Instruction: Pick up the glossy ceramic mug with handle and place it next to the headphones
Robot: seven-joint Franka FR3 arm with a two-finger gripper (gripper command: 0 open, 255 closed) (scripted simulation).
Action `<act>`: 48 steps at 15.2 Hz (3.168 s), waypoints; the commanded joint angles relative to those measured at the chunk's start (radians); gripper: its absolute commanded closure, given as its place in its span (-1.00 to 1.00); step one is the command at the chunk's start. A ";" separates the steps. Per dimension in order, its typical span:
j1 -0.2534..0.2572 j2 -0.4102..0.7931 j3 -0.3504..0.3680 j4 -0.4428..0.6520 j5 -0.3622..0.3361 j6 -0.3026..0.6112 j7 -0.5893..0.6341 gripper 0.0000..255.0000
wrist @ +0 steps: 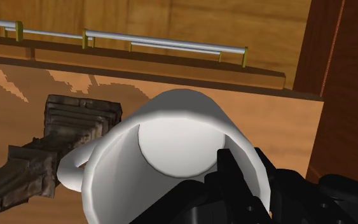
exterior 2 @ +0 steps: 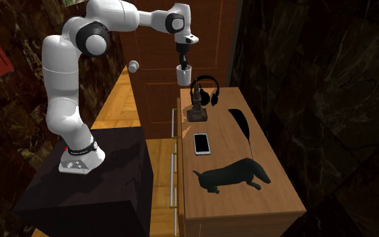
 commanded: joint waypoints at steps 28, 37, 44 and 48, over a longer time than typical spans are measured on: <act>-0.002 0.075 -0.014 -0.230 -0.031 0.302 0.028 1.00; -0.002 0.075 -0.014 -0.230 -0.031 0.302 0.028 -1.00; -0.002 0.037 -0.006 -0.156 -0.016 0.191 0.018 -1.00; -0.002 0.037 -0.006 -0.156 -0.016 0.191 0.018 -1.00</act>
